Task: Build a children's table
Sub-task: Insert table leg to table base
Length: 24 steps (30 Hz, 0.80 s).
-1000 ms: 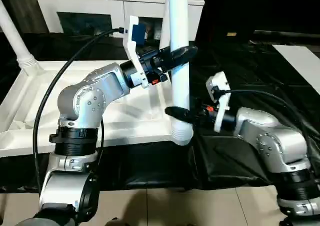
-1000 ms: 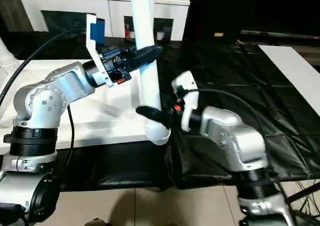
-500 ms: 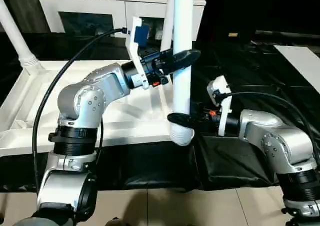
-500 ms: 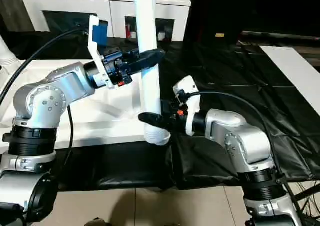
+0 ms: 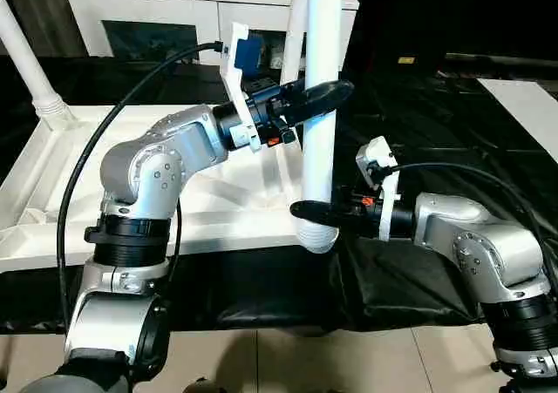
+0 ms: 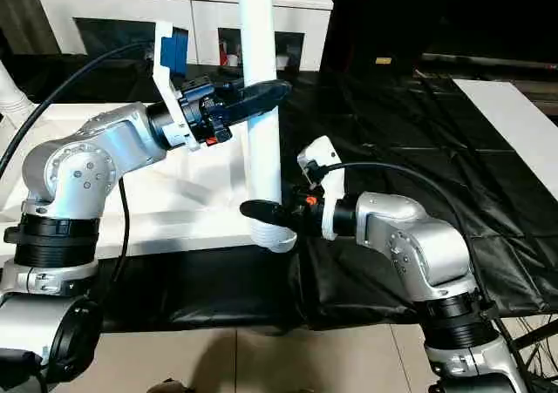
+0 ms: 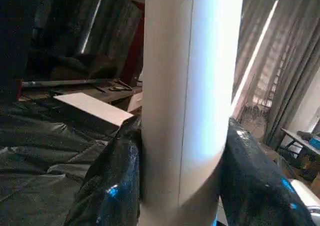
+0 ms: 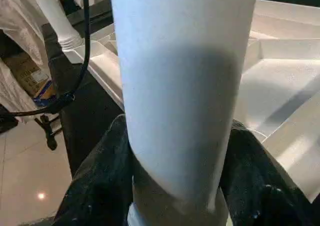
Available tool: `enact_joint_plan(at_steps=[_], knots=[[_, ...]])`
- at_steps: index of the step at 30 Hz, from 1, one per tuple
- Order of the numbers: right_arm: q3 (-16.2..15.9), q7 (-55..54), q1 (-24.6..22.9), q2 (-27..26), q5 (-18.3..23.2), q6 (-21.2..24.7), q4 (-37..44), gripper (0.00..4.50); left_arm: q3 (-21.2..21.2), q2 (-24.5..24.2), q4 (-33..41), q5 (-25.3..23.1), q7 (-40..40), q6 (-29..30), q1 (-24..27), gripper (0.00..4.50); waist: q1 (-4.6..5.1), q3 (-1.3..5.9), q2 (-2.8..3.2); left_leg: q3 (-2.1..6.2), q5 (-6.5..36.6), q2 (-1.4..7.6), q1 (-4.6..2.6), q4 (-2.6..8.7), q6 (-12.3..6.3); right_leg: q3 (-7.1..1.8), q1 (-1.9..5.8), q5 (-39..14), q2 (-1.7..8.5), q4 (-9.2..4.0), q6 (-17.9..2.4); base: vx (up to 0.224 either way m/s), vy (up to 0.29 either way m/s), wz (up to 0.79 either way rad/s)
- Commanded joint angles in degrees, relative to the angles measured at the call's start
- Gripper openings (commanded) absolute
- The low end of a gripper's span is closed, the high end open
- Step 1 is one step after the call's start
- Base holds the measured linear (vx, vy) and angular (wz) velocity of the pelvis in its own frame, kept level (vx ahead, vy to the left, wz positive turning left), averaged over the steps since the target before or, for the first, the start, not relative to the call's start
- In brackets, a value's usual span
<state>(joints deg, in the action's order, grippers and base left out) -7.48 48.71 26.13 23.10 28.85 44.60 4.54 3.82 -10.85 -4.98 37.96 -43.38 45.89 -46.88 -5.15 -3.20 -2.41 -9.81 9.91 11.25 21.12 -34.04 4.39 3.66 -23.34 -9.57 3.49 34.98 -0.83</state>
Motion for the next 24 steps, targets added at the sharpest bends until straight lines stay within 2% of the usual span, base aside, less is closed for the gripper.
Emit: enact_joint_plan(at_steps=[1, 4, 5, 7, 8, 10, 13, 15, 16, 17, 18, 19, 20, 21, 22, 23, 24], knots=[[0.3, -0.4, -0.4, 0.8, -0.2, 0.1, 0.2, 1.94, -1.0, -0.3, 0.8, 0.5, -1.0, 0.0, -0.9, 1.75, -0.1, 4.01, 0.13, 0.21, 9.0, 1.44, -0.49, 3.45, -0.04, -2.56, 3.43, -12.6, 3.81, -4.08, -9.4, 0.0, 0.0, 0.0], [0.3, -0.3, -0.3, 0.8, -0.2, -0.1, 0.0, 1.91, -1.9, -0.9, 1.0, 0.0, -2.0, -0.3, -0.6, 1.75, -0.12, 4.02, 0.11, 0.23, 8.9, 1.45, -0.46, 3.46, 0.0, -2.56, 3.48, -12.6, 3.83, -4.05, -9.4, 0.0, 0.0, 0.0], [0.5, -0.4, -0.3, 0.7, -0.4, -0.7, -0.1, 1.91, -3.3, -1.7, 1.2, -2.0, -1.3, -0.6, -0.3, 1.75, -0.09, 4.02, 0.13, 0.24, 9.0, 1.45, -0.48, 3.48, 0.04, -2.54, 3.46, -12.7, 3.81, -4.05, -9.3, 0.0, 0.0, 0.0], [0.9, -1.0, -0.3, 0.3, -0.7, -1.3, -0.4, 1.91, -4.3, -2.5, 1.1, -3.5, -0.1, 0.1, -0.2, 2.31, -0.08, 4.02, 0.19, 0.28, 9.3, 1.52, -0.53, 3.51, 0.19, -2.56, 3.42, -12.9, 3.85, -4.06, -9.2, 0.0, 0.0, 0.0], [1.3, -1.6, -0.3, -0.1, -0.9, -1.8, -0.7, 1.91, -4.8, -2.9, 0.9, -3.9, -0.1, 0.7, -0.1, 2.45, -0.11, 4.01, 0.22, 0.26, 9.2, 1.52, -0.53, 3.51, 0.32, -2.57, 3.4, -13.0, 3.87, -4.07, -9.1, 0.0, 0.0, 0.0], [1.8, -2.9, -0.2, -0.6, -1.6, -2.8, -1.3, 1.91, -5.1, -3.2, 0.4, -4.6, 0.3, 0.6, 0.1, 2.45, -0.01, 4.0, 0.24, 0.28, 9.3, 1.53, -0.56, 3.58, 0.46, -2.58, 3.32, -13.3, 3.83, -4.08, -8.7, 0.0, 0.0, 0.0], [3.4, -6.0, -0.2, -1.8, -2.8, -4.6, -2.7, 1.89, -5.1, -3.5, -0.1, -5.2, 0.9, 0.2, 0.5, 2.82, 0.07, 4.02, 0.27, 0.21, 9.0, 1.41, -0.5, 3.53, 1.04, -2.59, 3.28, -12.9, 3.83, -3.98, -9.1, 0.0, 0.0, 0.0], [5.1, -8.8, -0.1, -2.9, -3.5, -6.3, -4.3, 1.89, -4.9, -4.0, 0.0, -5.3, 0.5, -0.1, 1.0, 2.85, 0.0, 4.07, 0.27, 0.19, 9.0, 1.38, -0.56, 3.5, 1.08, -2.57, 3.36, -12.7, 3.83, -4.0, -9.3, 0.0, 0.0, 0.0], [6.1, -10.7, 0.0, -3.4, -4.2, -7.5, -5.5, 1.89, -4.9, -4.4, -0.3, -5.3, 0.2, -0.6, 1.1, 2.86, 0.09, 4.04, 0.48, 0.22, 9.1, 1.37, -0.51, 3.52, 1.22, -2.58, 3.26, -12.5, 3.83, -4.0, -9.3, 0.0, 0.0, 0.0], [7.2, -12.5, 0.1, -3.8, -4.8, -8.6, -6.9, 1.89, -5.0, -5.0, -0.5, -5.7, -0.6, -2.0, 1.4, 3.09, 0.12, 4.09, 0.45, 0.22, 9.2, 1.36, -0.59, 3.55, 1.44, -2.55, 3.26, -12.5, 3.79, -3.95, -9.3, 0.0, 0.0, 0.0], [7.7, -13.6, 0.2, -3.9, -5.4, -9.7, -8.0, 1.89, -5.2, -5.4, -0.8, -6.7, -1.0, -4.0, 1.6, 3.09, 0.1, 4.08, 0.74, 0.24, 9.1, 1.32, -0.59, 3.57, 1.48, -2.56, 3.23, -12.4, 3.78, -4.03, -9.2, 0.0, 0.0, 0.0], [8.7, -15.3, 0.3, -3.9, -6.3, -11.3, -9.8, 1.89, -7.4, -7.2, -1.7, -10.0, -2.8, -8.3, 2.1, 3.24, 0.24, 4.12, 0.52, 0.15, 9.3, 1.27, -0.64, 3.55, 1.67, -2.54, 3.32, -12.1, 3.63, -4.04, -9.2, 0.0, 0.0, 0.0], [9.4, -16.4, 0.3, -4.0, -6.9, -12.4, -11.0, 1.89, -9.0, -8.5, -2.4, -12.4, -4.1, -11.3, 2.6, 3.26, 0.06, 4.12, 0.57, 0.31, 9.4, 1.32, -0.67, 3.63, 1.4, -2.52, 3.26, -12.5, 3.8, -4.3, -8.8, 0.0, 0.0, 0.0], [10.2, -17.3, 0.2, -4.0, -7.4, -13.7, -12.2, 1.89, -12.9, -11.1, -3.8, -16.5, -7.1, -15.6, 3.6, 3.3, 0.29, 4.07, 0.47, 0.22, 9.9, 1.28, -0.66, 3.7, 1.56, -2.57, 3.22, -13.7, 3.66, -4.32, -7.7, 0.0, 0.0, 0.0], [10.2, -17.3, 0.2, -4.0, -7.4, -13.7, -12.2, 1.89, -12.9, -11.1, -3.8, -16.5, -7.1, -15.6, 3.6, 3.3, 0.18, 4.12, 0.6, 0.34, 9.9, 1.31, -0.8, 3.76, 1.55, -2.57, 3.13, -14.1, 3.72, -4.33, -7.2, 0.0, 0.0, 0.0], [10.7, -17.9, 0.1, -4.0, -7.7, -14.4, -13.0, 1.89, -15.5, -12.9, -4.7, -19.1, -9.2, -18.3, 4.3, 3.55, 0.32, 4.1, 0.66, 0.35, 9.8, 1.35, -0.76, 3.82, 1.57, -2.61, 3.19, -13.7, 3.72, -4.29, -7.0, 0.0, 0.0, 0.0], [11.2, -18.1, -0.4, -3.7, -8.2, -15.7, -13.7, 1.89, -20.5, -15.9, -6.6, -22.3, -15.3, -22.8, 6.5, 3.55, 0.37, 4.14, 0.65, 0.32, 9.4, 1.34, -0.78, 3.82, 1.55, -2.63, 3.13, -13.2, 3.72, -4.21, -7.0, 0.0, 0.0, 0.0]])
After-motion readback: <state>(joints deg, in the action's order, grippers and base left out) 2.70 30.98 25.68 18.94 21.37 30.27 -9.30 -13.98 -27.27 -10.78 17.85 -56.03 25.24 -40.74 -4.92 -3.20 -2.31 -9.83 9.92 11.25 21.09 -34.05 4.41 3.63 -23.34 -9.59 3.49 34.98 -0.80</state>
